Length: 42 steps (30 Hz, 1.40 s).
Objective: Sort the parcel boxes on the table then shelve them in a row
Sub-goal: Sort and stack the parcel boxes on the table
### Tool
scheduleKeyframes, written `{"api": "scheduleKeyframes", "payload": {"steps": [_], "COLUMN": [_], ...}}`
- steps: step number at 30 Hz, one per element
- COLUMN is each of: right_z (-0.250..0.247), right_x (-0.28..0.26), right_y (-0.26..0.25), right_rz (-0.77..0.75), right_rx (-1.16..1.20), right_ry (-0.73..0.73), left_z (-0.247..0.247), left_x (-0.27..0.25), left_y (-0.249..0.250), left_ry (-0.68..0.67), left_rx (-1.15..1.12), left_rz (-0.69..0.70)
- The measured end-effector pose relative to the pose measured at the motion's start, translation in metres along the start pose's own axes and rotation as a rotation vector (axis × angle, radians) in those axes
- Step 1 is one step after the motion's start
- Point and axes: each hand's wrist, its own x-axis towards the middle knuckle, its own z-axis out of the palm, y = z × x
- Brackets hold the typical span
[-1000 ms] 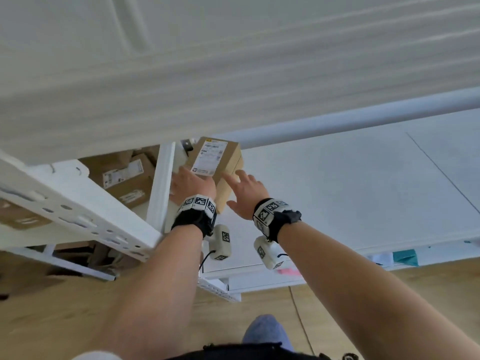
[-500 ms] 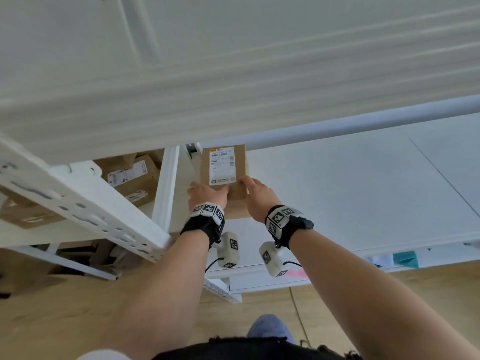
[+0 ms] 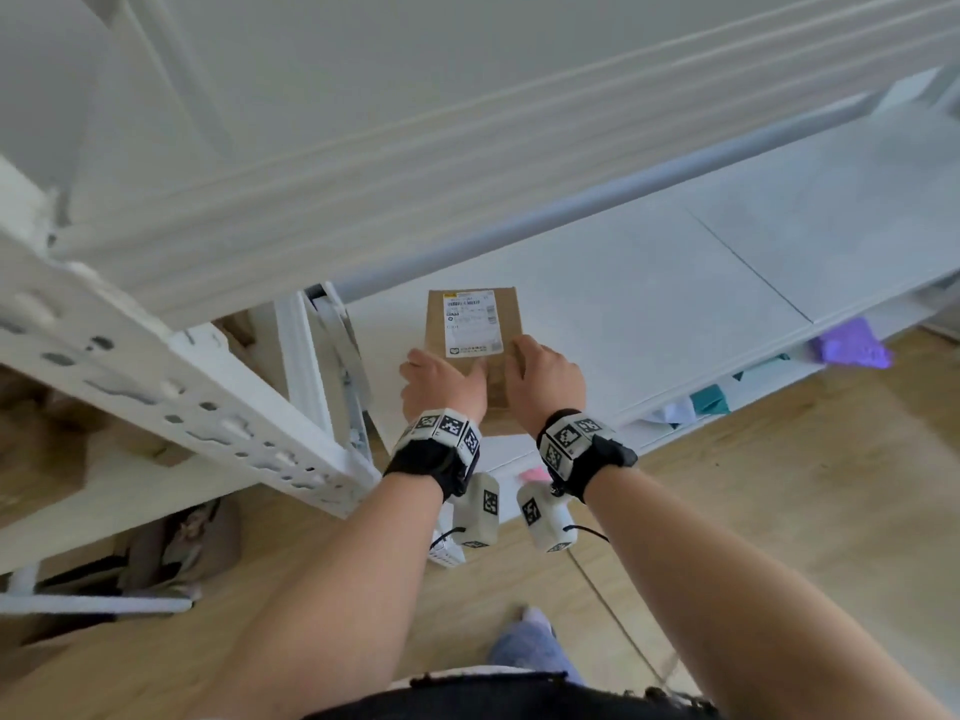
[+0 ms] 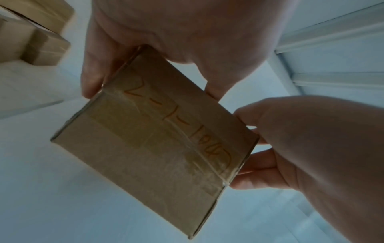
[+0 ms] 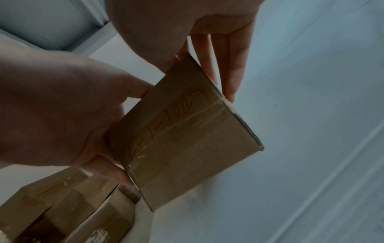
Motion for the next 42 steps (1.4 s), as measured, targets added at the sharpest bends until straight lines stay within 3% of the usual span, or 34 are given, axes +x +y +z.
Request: {"api": "scheduleKeyframes", "payload": {"steps": [7, 13, 19, 26, 32, 38, 42], "right_z": [-0.027, -0.038, -0.03, 0.001, 0.039, 0.07, 0.076], "right_x": [-0.062, -0.158, -0.256, -0.298, -0.271, -0.249, -0.242], "right_y": [-0.019, -0.055, -0.101, -0.14, -0.208, -0.286, -0.329], "right_rz": [0.196, 0.511, 0.791, 0.843, 0.763, 0.585, 0.524], "right_rx": [-0.111, -0.264, -0.34, -0.341, -0.289, -0.367, -0.351], "right_ry": [0.163, 0.253, 0.172, -0.035, -0.194, -0.309, -0.25], "left_z": [-0.024, -0.062, -0.092, -0.107, -0.145, -0.198, -0.232], "left_x": [-0.046, -0.111, -0.151, -0.142, -0.076, -0.021, 0.001], "left_y": [-0.013, -0.061, -0.13, -0.19, -0.231, -0.279, -0.298], "left_ry": [-0.143, -0.298, -0.463, -0.624, -0.561, -0.529, -0.416], "left_rx": [0.003, 0.073, 0.227, 0.334, 0.41, 0.329, 0.216], "left_rz": [0.244, 0.607, 0.809, 0.728, 0.637, 0.535, 0.496]}}
